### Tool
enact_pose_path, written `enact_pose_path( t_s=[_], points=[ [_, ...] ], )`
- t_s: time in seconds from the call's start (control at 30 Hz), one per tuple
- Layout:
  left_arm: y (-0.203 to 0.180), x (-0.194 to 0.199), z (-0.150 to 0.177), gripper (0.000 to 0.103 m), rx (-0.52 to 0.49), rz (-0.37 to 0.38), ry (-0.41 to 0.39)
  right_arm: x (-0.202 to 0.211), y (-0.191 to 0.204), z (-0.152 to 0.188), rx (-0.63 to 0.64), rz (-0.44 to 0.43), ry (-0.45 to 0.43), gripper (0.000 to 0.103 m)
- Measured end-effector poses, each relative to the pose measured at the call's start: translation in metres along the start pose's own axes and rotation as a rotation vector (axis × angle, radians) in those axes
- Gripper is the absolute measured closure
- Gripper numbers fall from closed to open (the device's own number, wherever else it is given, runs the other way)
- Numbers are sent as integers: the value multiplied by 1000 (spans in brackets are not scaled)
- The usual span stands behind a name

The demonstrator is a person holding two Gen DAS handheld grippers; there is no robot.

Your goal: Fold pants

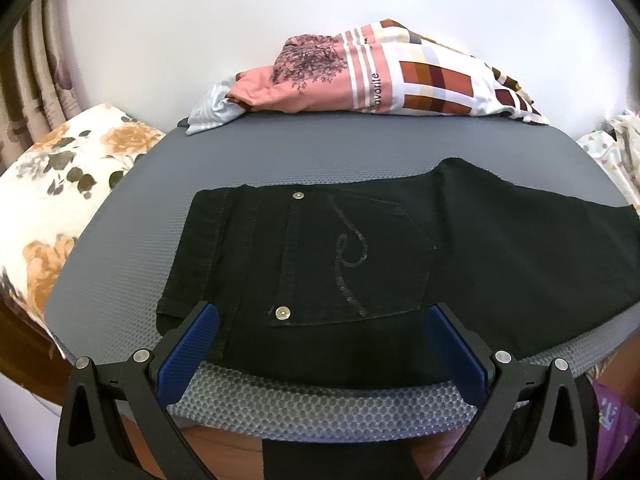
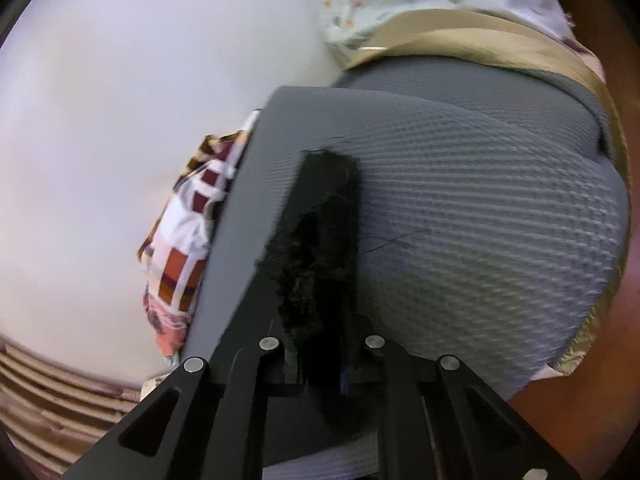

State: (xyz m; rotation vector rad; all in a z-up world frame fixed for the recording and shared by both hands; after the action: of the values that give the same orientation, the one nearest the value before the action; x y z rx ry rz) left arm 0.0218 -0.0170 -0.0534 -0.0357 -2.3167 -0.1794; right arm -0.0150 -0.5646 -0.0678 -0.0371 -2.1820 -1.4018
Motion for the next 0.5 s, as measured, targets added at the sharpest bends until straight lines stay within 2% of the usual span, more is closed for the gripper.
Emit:
enact_pose_path(
  t_s=[0.27, 0.5],
  points=[
    [-1, 0, 0, 0, -18, -30, 3, -36, 71, 24, 95, -97, 89, 91],
    [-5, 0, 0, 0, -43, -39, 6, -87, 118, 73, 140, -174, 230, 91]
  ],
)
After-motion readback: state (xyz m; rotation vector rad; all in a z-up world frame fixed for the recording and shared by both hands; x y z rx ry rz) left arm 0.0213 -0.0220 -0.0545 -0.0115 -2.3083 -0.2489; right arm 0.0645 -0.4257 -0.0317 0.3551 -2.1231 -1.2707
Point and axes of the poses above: each gripper's, at about its wrist camera, not at the fingertips, and x roughly against the way its jaws point, y to its left, z to its underside, the point moved 2 cm from there along -x, roughly the way its jaws point, and after that the axes turned 2 degrees about -z, right-handed, at the moved point
